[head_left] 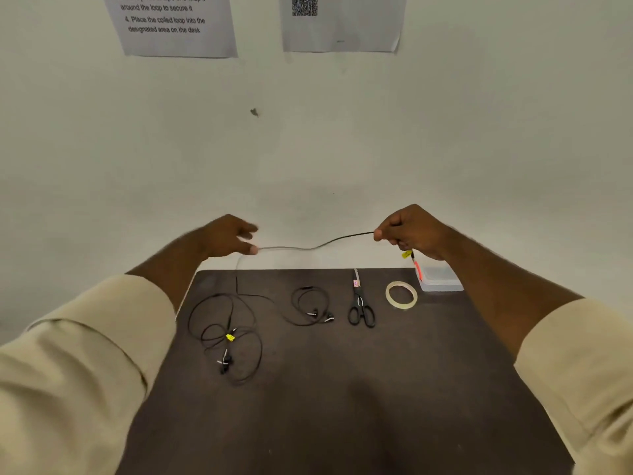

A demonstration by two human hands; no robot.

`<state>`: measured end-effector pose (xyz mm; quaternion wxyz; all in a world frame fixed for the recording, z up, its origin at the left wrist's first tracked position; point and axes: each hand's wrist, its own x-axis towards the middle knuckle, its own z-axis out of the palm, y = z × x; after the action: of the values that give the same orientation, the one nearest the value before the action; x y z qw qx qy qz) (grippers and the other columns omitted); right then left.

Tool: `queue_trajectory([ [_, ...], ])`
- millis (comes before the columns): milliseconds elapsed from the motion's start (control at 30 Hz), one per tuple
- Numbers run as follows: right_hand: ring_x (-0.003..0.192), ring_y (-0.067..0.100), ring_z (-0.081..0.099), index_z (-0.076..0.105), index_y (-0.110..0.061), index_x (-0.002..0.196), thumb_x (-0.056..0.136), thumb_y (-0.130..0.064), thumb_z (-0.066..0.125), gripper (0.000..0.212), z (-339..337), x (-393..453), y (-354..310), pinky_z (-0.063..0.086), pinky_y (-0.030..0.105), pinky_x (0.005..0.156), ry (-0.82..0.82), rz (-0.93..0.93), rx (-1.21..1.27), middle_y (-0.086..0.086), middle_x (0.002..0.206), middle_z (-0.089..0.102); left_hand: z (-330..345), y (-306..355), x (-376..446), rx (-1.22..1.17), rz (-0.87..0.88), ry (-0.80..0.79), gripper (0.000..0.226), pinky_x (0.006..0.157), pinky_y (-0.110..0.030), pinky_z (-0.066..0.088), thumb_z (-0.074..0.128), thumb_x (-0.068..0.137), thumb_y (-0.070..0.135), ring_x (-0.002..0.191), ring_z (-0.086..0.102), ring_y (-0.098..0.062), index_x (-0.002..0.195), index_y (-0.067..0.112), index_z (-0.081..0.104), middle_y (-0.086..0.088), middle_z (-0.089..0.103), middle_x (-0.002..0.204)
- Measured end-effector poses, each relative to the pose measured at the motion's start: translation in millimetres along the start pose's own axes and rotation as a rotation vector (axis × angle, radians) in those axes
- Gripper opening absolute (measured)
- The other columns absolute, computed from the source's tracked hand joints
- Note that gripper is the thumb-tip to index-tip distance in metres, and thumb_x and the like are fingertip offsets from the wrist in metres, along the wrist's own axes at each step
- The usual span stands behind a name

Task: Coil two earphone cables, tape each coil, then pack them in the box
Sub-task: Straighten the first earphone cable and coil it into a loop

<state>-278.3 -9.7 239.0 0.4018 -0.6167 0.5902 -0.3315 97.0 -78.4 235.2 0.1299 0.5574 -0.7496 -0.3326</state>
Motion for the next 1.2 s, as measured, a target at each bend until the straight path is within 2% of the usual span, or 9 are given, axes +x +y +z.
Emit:
queue_trajectory([
  [67,0.053,0.014,0.040,0.078,-0.014,0.075,0.081,-0.015,0.074,0.007,9.5,3.7,-5.0,0.032,0.022,0.047,-0.020,-0.012,-0.010,0.001,0.054,0.057,21.9,28.9,2.5,-0.069,0.104,-0.006,0.062,0.102,-0.026,0.035,0.073,0.085,0.021,0.127,0.048,-0.014,0.140,0.009,0.048,-0.007,0.053,0.140],
  [167,0.053,0.014,0.041,0.077,-0.015,0.074,0.081,-0.017,0.075,0.008,27.0,8.5,-14.7,0.032,0.023,0.048,-0.056,-0.036,-0.027,0.001,0.054,0.057,67.9,82.3,4.3,-0.275,0.232,-0.072,0.050,0.096,-0.022,0.035,0.066,0.091,0.023,0.119,0.048,-0.006,0.137,0.010,0.052,-0.005,0.055,0.138],
  [300,0.048,0.011,0.041,0.076,-0.014,0.073,0.083,-0.020,0.073,0.012,36.1,9.5,-26.5,0.033,0.022,0.045,-0.083,-0.077,-0.050,-0.003,0.051,0.056,110.2,110.4,4.4,-0.443,0.235,-0.064,0.024,0.092,-0.027,0.046,0.067,0.090,0.016,0.092,0.063,-0.016,0.104,-0.002,0.070,-0.011,0.071,0.093],
  [433,0.047,0.010,0.042,0.076,-0.015,0.072,0.081,-0.022,0.075,0.011,24.3,3.7,-26.9,0.035,0.021,0.045,-0.051,-0.061,-0.010,-0.002,0.053,0.057,107.4,105.7,-1.4,-0.624,0.262,-0.034,0.019,0.063,-0.024,0.056,0.062,0.094,0.018,0.053,0.059,-0.013,0.091,0.003,0.073,-0.002,0.060,0.060],
  [533,0.047,0.009,0.046,0.076,-0.010,0.078,0.079,-0.023,0.077,0.014,9.4,-5.7,-17.2,0.039,0.019,0.044,-0.038,-0.016,0.013,-0.002,0.055,0.060,91.6,97.7,-4.6,-0.603,0.266,-0.013,0.024,0.044,-0.021,0.035,0.055,0.098,0.024,0.046,0.039,-0.006,0.088,0.012,0.073,0.003,0.050,0.055],
  [667,0.050,0.010,0.054,0.076,-0.009,0.079,0.085,-0.015,0.072,0.009,12.3,-15.4,-10.2,0.046,0.020,0.048,-0.103,0.012,0.081,0.003,0.060,0.064,82.1,94.9,-7.3,-0.556,0.260,0.042,0.026,0.044,-0.021,0.024,0.055,0.098,0.025,0.048,0.035,-0.007,0.085,0.013,0.073,0.006,0.048,0.053],
  [900,0.078,0.019,0.069,0.071,-0.005,0.086,0.093,-0.011,0.060,0.014,23.2,-27.5,-14.0,0.055,0.027,0.077,-0.323,0.015,0.185,0.012,0.084,0.072,76.1,97.9,-8.1,-0.589,0.250,0.175,0.019,0.044,-0.024,0.029,0.060,0.095,0.024,0.049,0.036,-0.010,0.088,0.012,0.073,0.003,0.053,0.055],
  [1067,0.083,0.023,0.070,0.070,-0.004,0.087,0.083,-0.016,0.068,0.013,49.9,-43.4,-25.5,0.057,0.031,0.074,-0.465,-0.026,0.450,0.013,0.090,0.073,72.2,102.2,-8.0,-0.682,0.254,0.283,0.006,0.043,-0.023,0.032,0.070,0.088,0.019,0.046,0.038,-0.010,0.087,0.015,0.074,0.002,0.061,0.055],
  [1200,0.089,0.028,0.071,0.071,-0.009,0.089,0.080,-0.009,0.069,0.010,74.4,-53.2,-41.3,0.058,0.035,0.077,-0.453,-0.148,0.721,0.014,0.093,0.074,79.8,106.9,-11.4,-0.764,0.249,0.271,0.005,0.047,-0.027,0.034,0.071,0.087,0.017,0.047,0.041,-0.013,0.084,0.015,0.074,-0.006,0.065,0.061],
])
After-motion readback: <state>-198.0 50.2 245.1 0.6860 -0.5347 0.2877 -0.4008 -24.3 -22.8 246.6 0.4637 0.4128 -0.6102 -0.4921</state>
